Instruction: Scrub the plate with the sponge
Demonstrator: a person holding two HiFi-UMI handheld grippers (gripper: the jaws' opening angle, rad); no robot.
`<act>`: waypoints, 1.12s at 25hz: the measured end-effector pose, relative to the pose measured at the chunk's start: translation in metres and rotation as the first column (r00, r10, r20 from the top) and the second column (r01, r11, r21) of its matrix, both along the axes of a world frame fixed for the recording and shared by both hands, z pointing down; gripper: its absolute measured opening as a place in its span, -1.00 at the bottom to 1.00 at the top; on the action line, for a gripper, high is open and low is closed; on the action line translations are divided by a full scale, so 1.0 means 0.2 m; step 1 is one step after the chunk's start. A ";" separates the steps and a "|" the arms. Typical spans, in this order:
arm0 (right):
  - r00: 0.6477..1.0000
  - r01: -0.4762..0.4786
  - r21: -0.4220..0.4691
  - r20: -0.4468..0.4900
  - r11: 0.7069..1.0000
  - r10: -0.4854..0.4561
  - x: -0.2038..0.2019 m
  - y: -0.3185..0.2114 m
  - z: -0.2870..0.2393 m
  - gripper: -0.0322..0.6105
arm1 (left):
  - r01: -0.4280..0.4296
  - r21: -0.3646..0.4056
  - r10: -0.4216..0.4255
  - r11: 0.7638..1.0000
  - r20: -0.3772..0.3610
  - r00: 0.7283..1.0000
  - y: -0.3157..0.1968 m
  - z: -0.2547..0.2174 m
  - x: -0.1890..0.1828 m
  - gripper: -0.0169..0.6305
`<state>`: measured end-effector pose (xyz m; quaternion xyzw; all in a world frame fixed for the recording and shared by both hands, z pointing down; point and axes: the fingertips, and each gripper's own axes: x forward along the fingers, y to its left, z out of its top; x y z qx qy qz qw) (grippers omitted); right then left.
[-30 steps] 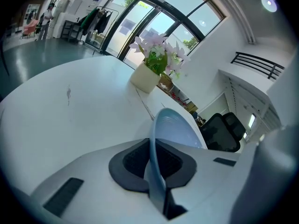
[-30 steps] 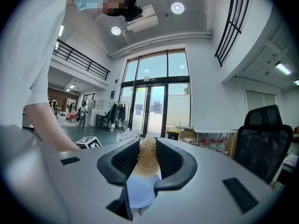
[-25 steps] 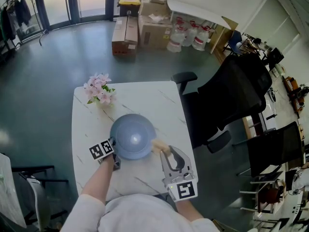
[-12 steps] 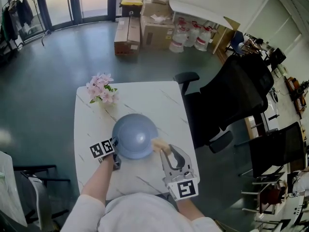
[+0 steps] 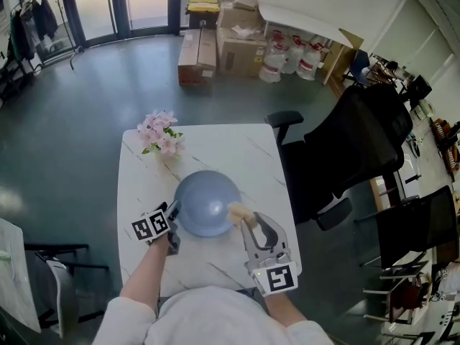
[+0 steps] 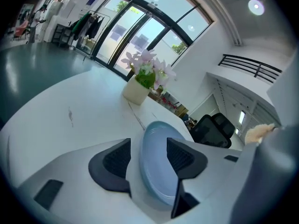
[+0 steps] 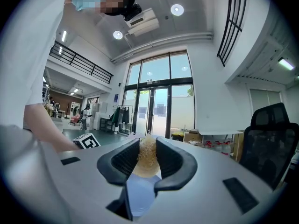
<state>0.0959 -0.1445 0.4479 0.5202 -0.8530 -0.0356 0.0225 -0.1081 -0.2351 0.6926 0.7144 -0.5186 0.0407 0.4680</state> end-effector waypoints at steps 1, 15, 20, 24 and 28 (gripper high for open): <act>1.000 0.002 0.003 0.001 1.000 -0.002 0.00 0.00 -0.01 -0.53 | -0.007 0.030 0.007 1.000 -0.001 1.000 -0.01 -0.04 0.00 -0.23; 1.000 0.002 0.051 0.012 0.999 -0.003 -0.02 -0.01 -0.10 -0.53 | -0.143 0.474 0.128 0.869 0.062 0.990 0.09 -0.77 0.10 -0.64; 1.000 0.011 0.070 -0.021 0.998 -0.009 -0.03 0.00 -0.11 -0.53 | -0.174 0.567 0.138 0.805 0.107 0.985 0.18 -0.94 0.11 -0.82; 1.000 0.010 0.081 -0.019 0.997 -0.008 -0.04 0.01 -0.13 -0.53 | -0.202 0.621 0.121 0.757 0.171 0.978 0.24 -1.05 0.11 -0.85; 1.000 0.003 0.081 -0.007 0.997 -0.003 -0.04 0.01 -0.14 -0.53 | -0.218 0.663 0.095 0.716 0.217 0.972 0.28 -1.15 0.09 -0.85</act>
